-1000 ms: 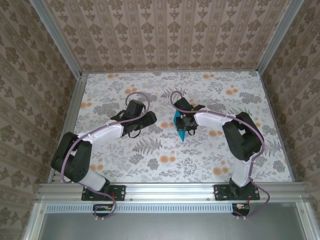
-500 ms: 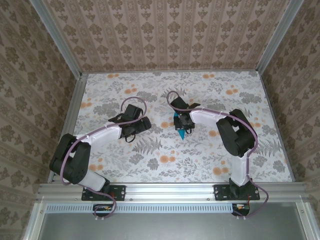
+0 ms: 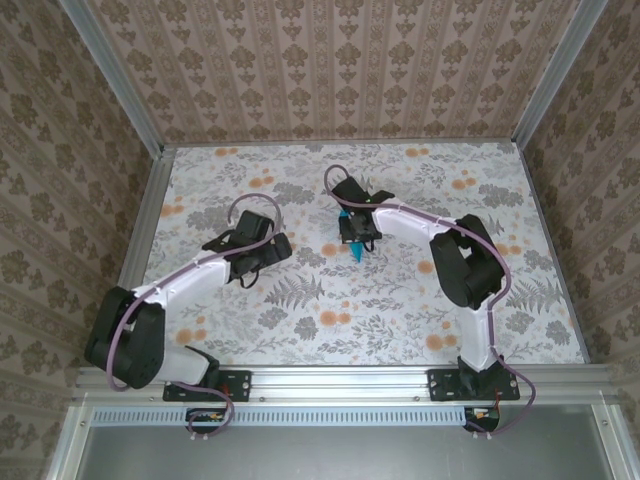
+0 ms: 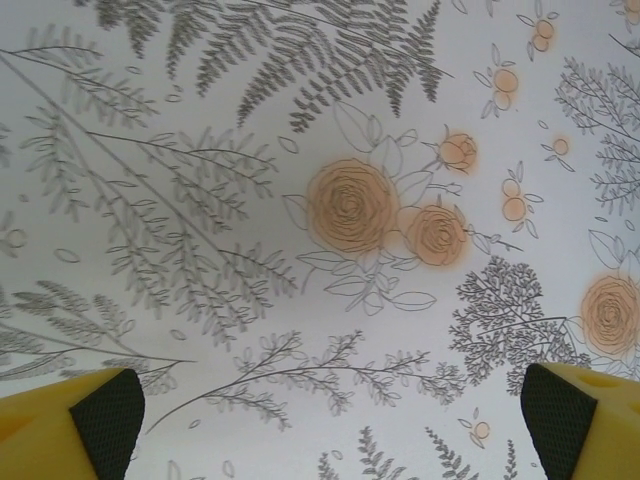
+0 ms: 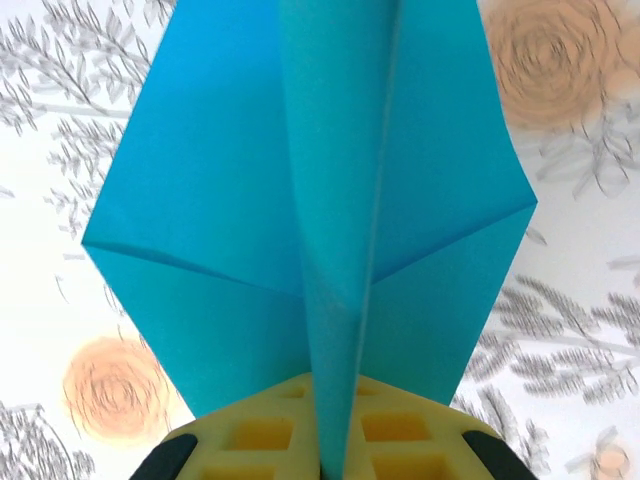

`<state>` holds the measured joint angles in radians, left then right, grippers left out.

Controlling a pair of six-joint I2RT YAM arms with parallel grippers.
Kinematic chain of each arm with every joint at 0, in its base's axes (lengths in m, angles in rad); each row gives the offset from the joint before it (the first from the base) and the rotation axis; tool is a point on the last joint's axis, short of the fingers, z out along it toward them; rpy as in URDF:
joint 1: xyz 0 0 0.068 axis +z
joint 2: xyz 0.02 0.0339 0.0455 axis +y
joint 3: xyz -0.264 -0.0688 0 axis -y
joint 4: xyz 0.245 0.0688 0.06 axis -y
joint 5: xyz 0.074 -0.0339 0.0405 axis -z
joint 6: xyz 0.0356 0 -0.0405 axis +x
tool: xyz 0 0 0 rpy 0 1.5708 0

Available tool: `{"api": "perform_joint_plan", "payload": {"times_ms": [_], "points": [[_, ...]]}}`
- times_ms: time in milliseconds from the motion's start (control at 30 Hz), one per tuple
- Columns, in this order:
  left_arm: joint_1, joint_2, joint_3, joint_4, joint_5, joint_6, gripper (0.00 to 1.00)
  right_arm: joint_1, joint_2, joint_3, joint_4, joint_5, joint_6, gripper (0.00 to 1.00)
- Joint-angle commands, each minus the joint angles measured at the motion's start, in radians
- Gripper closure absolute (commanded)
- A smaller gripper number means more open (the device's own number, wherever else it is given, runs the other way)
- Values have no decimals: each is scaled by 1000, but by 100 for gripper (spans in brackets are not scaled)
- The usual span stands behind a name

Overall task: Fold a paper plane with a square sheet of paper (pick it up from the middle)
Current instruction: Move a paper plane to the center of the table.

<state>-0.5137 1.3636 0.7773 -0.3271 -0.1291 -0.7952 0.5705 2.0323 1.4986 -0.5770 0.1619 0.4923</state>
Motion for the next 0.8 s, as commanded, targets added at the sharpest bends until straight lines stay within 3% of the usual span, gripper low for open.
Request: {"api": "perform_joint_plan", "payload": {"times_ms": [0,233,567,767], "points": [[18,-43,-24,-47,-24,32,0,-12,71,64,-52,40,-29,90],[33,-74,-44,-56,-20,36,0,-24,141,146,-69,60,-35,88],[46,-71,-50,-69,-17,43,0,-26,200,151,-72,38,-23,77],[47,-74,-44,-76,-10,46,0,-24,165,158,-87,31,-16,75]]}}
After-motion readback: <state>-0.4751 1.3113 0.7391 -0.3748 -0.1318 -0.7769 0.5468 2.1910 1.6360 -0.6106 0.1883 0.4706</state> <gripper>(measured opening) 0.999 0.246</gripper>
